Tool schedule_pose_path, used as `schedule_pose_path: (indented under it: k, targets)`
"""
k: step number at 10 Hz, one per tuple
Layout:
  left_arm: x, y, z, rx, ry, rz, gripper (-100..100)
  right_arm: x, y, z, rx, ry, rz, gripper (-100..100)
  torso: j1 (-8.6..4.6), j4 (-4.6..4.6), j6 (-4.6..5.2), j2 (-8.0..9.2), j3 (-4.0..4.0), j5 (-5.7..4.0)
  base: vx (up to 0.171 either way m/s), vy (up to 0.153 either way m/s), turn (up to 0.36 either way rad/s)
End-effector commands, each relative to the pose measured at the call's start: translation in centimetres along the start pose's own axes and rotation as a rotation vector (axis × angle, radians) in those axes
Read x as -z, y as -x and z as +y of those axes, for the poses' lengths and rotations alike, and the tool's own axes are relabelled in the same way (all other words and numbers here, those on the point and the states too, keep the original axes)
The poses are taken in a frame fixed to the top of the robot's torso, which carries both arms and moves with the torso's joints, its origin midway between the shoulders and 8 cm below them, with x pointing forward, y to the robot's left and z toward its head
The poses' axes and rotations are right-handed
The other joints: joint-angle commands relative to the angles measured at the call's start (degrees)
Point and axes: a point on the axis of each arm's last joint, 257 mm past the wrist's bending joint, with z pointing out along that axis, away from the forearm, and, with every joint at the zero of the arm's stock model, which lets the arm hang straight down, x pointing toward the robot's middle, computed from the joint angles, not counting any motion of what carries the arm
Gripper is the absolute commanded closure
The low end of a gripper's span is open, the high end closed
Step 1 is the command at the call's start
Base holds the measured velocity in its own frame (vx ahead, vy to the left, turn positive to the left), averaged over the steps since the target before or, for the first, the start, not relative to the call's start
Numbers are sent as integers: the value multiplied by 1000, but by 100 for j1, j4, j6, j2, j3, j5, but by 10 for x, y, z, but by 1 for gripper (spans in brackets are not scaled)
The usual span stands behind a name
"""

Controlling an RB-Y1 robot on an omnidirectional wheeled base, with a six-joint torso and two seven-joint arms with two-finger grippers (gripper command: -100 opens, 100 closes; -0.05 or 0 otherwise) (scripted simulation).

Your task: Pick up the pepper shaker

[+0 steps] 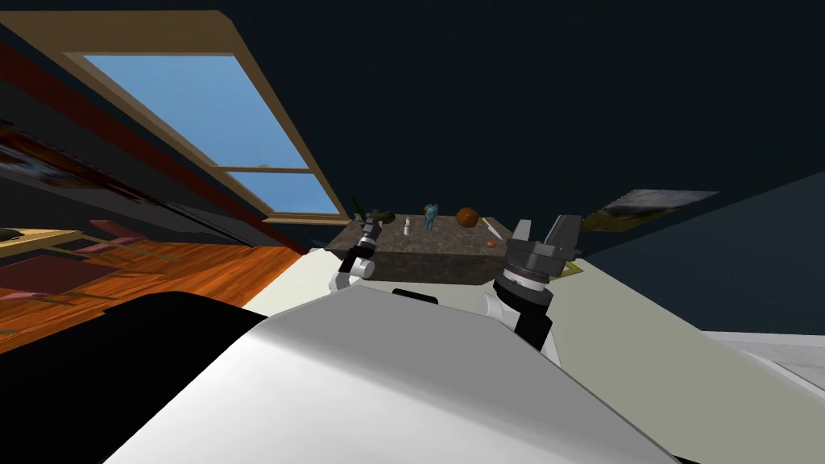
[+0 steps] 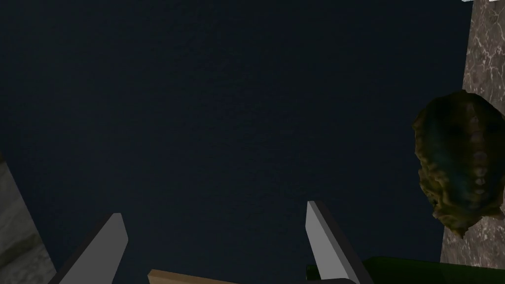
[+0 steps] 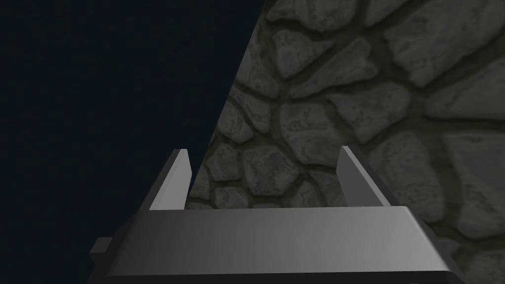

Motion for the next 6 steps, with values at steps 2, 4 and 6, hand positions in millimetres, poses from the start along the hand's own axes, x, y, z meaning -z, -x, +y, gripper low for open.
schedule_pose_path:
  k: [2, 4, 6]
  targets:
    - [-9, -9, 16, -10, 58, 24, -100, 0, 0, 0, 0, 0, 0, 0, -1, 0, 2, 0, 0, 0, 0, -43, -71]
    - [-17, -15, 26, -19, 98, 44, -100, 0, 0, 0, 0, 0, 0, 0, -2, -1, 2, -4, -2, 0, 4, -52, -68]
    - [-25, -20, 35, -30, 129, 63, -100, 0, 0, 0, 0, 0, 0, 0, 7, 0, -1, 1, 0, 2, -2, -30, -56]
